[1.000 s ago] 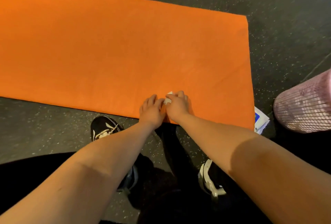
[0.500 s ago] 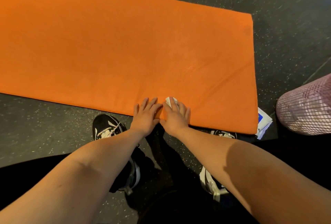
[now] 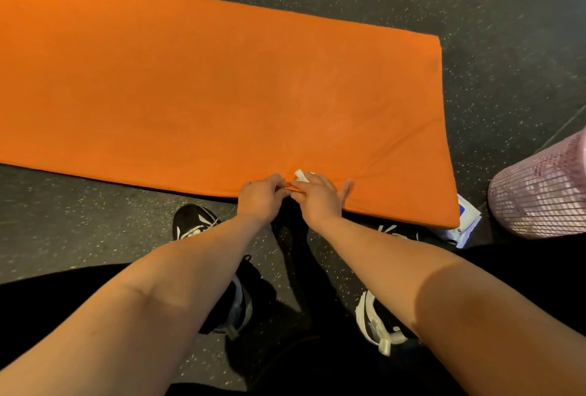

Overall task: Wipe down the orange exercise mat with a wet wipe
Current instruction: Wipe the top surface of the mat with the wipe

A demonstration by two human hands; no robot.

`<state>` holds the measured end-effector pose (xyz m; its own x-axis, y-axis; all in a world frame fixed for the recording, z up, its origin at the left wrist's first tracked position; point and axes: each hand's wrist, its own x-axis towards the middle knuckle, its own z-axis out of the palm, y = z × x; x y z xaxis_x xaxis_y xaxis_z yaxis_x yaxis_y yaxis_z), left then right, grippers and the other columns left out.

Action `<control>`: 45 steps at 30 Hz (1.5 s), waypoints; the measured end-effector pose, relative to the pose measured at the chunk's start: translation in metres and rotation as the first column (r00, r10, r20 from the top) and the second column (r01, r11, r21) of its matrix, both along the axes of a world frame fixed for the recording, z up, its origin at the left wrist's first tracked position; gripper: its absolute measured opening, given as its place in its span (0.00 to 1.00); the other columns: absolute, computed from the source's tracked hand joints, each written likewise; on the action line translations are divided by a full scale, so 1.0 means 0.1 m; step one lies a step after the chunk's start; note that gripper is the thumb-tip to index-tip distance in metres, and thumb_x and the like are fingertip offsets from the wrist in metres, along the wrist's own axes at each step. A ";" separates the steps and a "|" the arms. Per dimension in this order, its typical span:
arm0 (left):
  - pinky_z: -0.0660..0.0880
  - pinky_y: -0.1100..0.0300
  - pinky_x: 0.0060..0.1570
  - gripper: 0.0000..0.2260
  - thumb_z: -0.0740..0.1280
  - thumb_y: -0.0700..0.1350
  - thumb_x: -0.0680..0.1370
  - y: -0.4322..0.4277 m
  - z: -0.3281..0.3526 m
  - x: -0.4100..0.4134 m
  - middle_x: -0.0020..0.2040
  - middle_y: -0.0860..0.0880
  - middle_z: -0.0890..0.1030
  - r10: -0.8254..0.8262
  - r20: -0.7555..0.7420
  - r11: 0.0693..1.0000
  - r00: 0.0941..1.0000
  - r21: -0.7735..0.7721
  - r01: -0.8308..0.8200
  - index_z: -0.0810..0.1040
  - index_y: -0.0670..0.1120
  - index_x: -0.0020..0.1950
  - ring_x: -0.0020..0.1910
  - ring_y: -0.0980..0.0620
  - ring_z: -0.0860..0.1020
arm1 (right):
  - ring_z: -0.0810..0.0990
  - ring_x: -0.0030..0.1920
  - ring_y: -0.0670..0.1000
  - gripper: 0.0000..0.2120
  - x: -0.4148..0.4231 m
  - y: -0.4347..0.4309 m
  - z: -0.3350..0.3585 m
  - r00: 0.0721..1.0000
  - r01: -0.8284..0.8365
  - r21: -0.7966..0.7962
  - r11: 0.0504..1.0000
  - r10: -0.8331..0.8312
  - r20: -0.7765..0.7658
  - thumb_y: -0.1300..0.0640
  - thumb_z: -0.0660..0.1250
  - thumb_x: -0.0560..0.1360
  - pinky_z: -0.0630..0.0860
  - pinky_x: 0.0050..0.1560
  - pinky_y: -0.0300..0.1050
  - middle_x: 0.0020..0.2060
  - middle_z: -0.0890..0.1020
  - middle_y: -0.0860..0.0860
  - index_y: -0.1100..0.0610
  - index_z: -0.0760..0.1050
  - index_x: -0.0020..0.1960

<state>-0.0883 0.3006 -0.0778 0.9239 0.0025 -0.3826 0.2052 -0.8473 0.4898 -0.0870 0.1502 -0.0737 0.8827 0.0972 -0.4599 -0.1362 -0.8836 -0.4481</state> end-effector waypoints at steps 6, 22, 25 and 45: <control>0.70 0.53 0.38 0.09 0.65 0.55 0.81 -0.30 0.45 0.12 0.38 0.50 0.79 0.031 0.064 0.998 0.997 0.054 -0.035 0.79 0.51 0.52 0.43 0.44 0.78 | 0.64 0.75 0.47 0.13 0.15 -0.31 0.24 0.988 -0.009 0.148 0.989 -0.014 0.156 0.52 0.64 0.82 0.25 0.72 0.58 0.71 0.74 0.42 0.43 0.80 0.64; 0.75 0.55 0.41 0.05 0.67 0.55 0.78 -1.41 0.57 -0.01 0.44 0.53 0.81 -0.096 -0.053 0.994 0.994 -0.052 0.093 0.78 0.56 0.50 0.46 0.47 0.80 | 0.69 0.73 0.50 0.22 -0.08 -1.52 0.41 0.981 0.188 0.168 0.968 -0.194 0.019 0.48 0.75 0.74 0.43 0.78 0.60 0.71 0.75 0.47 0.45 0.78 0.67; 0.77 0.50 0.53 0.16 0.64 0.55 0.77 -1.48 0.46 0.06 0.57 0.53 0.81 -0.139 -0.085 0.977 0.987 -0.173 0.123 0.74 0.57 0.65 0.54 0.47 0.79 | 0.74 0.70 0.54 0.26 -0.03 -1.59 0.32 0.947 0.319 0.346 0.882 -0.305 -0.096 0.58 0.76 0.75 0.65 0.75 0.56 0.71 0.75 0.53 0.56 0.75 0.71; 0.68 0.65 0.51 0.13 0.62 0.36 0.82 -3.18 0.15 0.89 0.63 0.42 0.80 -0.271 -0.058 0.818 0.961 -0.540 0.198 0.79 0.43 0.65 0.60 0.46 0.78 | 0.68 0.74 0.58 0.23 0.37 -2.60 0.25 0.653 0.732 0.301 0.611 -0.756 -0.052 0.54 0.56 0.85 0.68 0.71 0.56 0.75 0.70 0.54 0.49 0.62 0.79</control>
<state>0.0006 -0.0173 -0.0627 0.8139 -0.4425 -0.3765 0.1240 -0.5008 0.8566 -0.0499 -0.1100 -0.0490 0.7371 -0.5001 -0.4546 -0.6480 -0.3322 -0.6854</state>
